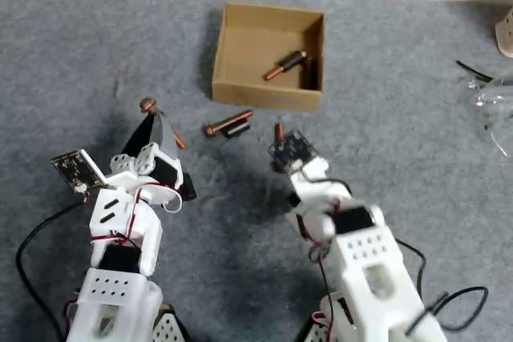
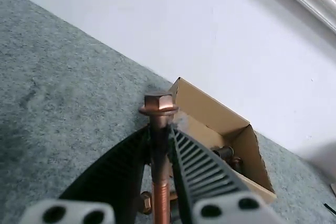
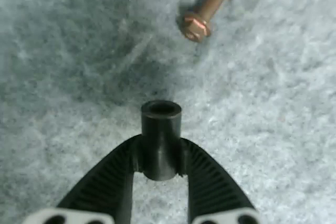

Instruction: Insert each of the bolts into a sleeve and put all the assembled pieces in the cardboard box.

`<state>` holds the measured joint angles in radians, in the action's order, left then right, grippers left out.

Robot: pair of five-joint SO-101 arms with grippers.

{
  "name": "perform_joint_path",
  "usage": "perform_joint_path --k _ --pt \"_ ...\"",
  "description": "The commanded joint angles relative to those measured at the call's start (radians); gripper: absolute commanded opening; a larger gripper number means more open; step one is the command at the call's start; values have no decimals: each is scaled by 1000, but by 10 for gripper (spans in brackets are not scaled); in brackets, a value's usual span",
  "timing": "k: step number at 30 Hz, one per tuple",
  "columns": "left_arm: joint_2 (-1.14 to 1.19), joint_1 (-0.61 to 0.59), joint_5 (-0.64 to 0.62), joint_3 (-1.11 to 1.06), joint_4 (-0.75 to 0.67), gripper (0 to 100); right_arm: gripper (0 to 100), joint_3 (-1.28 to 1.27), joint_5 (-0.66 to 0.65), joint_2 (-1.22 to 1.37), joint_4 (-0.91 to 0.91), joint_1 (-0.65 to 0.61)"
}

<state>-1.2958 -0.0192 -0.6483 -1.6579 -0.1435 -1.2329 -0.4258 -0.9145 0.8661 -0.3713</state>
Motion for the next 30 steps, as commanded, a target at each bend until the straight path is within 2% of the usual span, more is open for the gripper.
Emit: perform_joint_path --k 1,7,14,17,22,25,30 --pt "-12 15 12 8 -14 6 4 -62 14 -222 -21 -42" --pt "-12 84 97 -1 11 6 4 -143 92 -564 -15 -53" --pt "-12 85 97 -1 12 6 4 -206 98 -840 -15 -53" --pt "-12 85 97 -1 12 6 4 -229 170 -924 -19 -48" --pt "-12 85 97 -1 12 6 4 -223 245 -921 -91 -68" --pt "-13 82 97 7 8 6 4 -229 250 -923 -202 -116" --pt "-21 84 97 8 6 6 4 -314 256 -923 -278 -176"
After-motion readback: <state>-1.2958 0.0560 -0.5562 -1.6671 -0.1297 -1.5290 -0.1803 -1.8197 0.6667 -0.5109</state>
